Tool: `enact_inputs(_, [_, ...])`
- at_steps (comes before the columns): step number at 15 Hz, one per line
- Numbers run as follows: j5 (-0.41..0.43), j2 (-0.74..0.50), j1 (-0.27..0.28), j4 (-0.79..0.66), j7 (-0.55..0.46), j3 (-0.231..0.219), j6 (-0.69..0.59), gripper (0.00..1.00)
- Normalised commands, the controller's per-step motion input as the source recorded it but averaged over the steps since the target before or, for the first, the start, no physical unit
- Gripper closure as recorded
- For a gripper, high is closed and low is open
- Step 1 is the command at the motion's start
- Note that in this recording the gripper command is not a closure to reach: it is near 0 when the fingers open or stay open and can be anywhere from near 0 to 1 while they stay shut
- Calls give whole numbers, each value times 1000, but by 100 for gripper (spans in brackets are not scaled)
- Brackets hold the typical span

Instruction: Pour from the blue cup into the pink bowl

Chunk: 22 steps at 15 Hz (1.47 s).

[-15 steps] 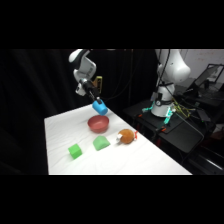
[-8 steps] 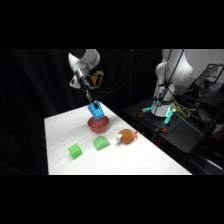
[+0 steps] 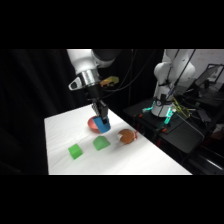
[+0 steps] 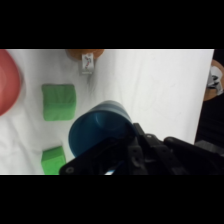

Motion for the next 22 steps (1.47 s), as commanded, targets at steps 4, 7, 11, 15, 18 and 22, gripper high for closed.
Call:
enact_inputs(4, [-428,25,128,-24,380,120,314,18])
enact_inputs(7, [-290,125,97,-19,396,66,575,18])
enact_inputs(11, [-326,231,129,-32,556,-31,699,18])
enact_inputs(15, [-353,275,189,77,513,-182,387,18])
enact_inputs(18, [-230,286,205,196,433,-236,164,18])
enact_inputs(22, [-149,239,194,248,342,-204,39,18])
